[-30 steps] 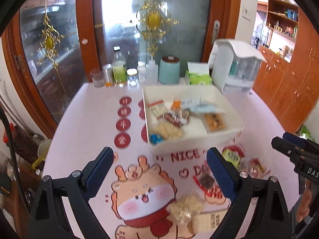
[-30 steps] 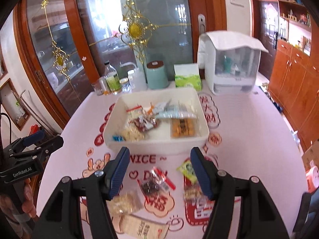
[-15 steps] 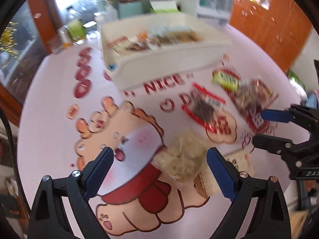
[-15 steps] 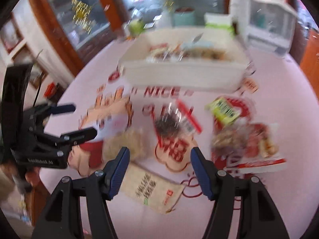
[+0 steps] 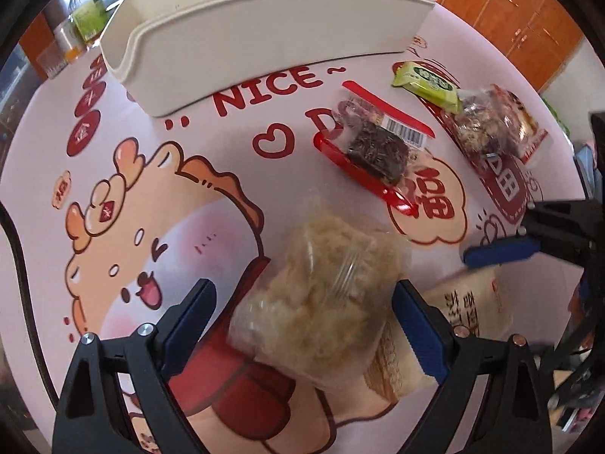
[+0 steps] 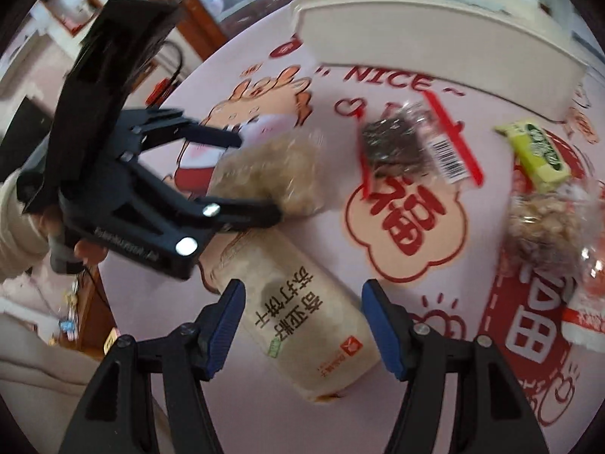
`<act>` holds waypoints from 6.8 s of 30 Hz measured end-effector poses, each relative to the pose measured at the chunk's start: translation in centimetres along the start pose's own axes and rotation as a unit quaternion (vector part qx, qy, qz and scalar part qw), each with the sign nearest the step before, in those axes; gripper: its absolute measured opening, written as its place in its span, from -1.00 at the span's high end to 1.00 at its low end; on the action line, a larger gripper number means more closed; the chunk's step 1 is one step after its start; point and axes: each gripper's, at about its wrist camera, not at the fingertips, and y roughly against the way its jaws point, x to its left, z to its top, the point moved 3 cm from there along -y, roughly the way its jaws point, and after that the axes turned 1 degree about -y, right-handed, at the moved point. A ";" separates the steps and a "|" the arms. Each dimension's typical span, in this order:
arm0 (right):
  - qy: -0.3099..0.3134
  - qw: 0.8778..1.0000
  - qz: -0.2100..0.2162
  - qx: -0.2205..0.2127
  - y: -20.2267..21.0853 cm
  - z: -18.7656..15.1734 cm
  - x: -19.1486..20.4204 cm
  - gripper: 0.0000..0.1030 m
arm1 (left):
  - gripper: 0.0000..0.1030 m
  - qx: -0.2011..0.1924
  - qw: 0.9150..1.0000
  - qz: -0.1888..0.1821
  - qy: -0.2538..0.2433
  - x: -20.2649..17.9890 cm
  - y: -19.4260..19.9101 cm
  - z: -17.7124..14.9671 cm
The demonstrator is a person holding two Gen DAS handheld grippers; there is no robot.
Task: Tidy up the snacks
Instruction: 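Grasp the clear puffed-snack bag with the left tool while the right tool grasps the beige cracker bag, then carry both bags over the white tray and release them inside, then withdraw both tools from the tray toward the remaining snacks, then grasp the red-trimmed dried-fruit pack with the left tool while the right tool grasps the white chip bag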
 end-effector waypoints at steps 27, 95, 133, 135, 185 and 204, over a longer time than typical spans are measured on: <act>0.170 0.982 -0.073 -0.034 2.4 -0.2 5.5 -0.12 | 0.02 -0.087 0.990 0.014 0.110 3.0 7.7 0.7; -0.139 0.950 -0.178 -0.217 22.5 25.0 -8.7 -0.16 | -0.93 -0.229 0.958 0.148 0.088 3.5 20.1 24.4; -0.241 0.928 -0.258 -0.116 15.2 0.5 -14.1 -0.24 | -0.94 -0.092 0.994 0.055 0.002 -5.1 4.9 9.6; -0.260 0.927 -0.250 -0.106 14.1 0.0 -15.5 -0.24 | -0.94 -0.076 0.996 0.055 0.007 -4.9 2.9 9.3; -0.259 0.952 -0.158 -0.047 7.7 -0.3 -17.2 0.00 | 0.05 -0.013 0.997 0.021 -0.077 -7.6 -1.3 4.7; -0.180 0.960 -0.171 -0.129 13.9 4.2 -11.9 0.04 | 0.13 -0.136 0.989 0.053 0.002 -6.1 10.1 8.3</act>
